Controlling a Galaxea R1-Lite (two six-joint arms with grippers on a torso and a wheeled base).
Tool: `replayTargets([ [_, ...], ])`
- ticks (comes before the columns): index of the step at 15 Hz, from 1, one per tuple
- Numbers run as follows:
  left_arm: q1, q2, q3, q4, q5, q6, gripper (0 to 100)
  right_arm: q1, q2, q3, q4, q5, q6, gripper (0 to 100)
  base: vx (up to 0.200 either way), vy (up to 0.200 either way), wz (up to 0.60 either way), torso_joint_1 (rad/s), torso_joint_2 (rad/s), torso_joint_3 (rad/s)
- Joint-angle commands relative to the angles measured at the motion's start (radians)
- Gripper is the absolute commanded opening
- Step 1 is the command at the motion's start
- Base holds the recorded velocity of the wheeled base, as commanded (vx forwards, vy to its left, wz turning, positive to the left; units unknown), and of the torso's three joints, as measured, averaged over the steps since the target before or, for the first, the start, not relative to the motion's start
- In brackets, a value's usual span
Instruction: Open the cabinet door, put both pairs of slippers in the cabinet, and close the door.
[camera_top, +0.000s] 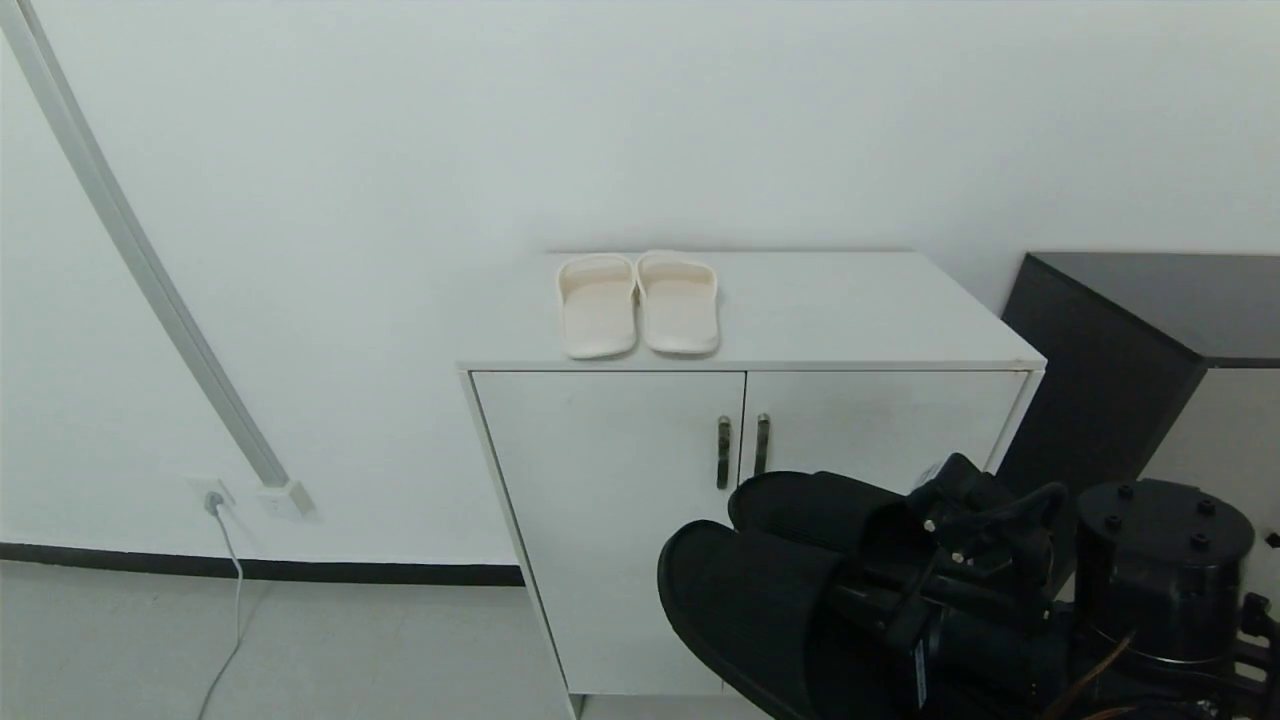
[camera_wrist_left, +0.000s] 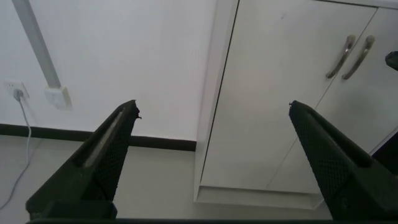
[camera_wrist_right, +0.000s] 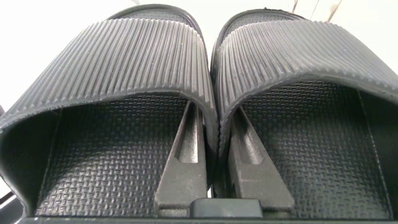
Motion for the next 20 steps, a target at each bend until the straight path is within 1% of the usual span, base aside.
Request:
replayTargets([
  [1, 0.000, 0.000, 0.000, -0.001, 0.000, 0.000, 100, 0.000, 0.003, 0.000, 0.000, 0.002, 0.001, 0, 0.000, 0.000, 0.00, -0.198, 0.55, 0.320],
  [11, 0.000, 0.000, 0.000, -0.001, 0.000, 0.000, 100, 0.003, 0.003, 0.006, 0.000, 0.000, -0.001, 0, 0.000, 0.000, 0.00, -0.156, 0.48, 0.329],
  [15, 0.000, 0.000, 0.000, -0.001, 0.000, 0.000, 100, 0.009, 0.005, 0.007, 0.000, 0.000, -0.002, 0, 0.000, 0.000, 0.00, -0.098, 0.45, 0.350],
  [20, 0.000, 0.000, 0.000, -0.001, -0.001, 0.000, 100, 0.012, 0.003, 0.007, 0.000, -0.003, -0.002, 0, 0.000, 0.000, 0.00, -0.033, 0.42, 0.379],
])
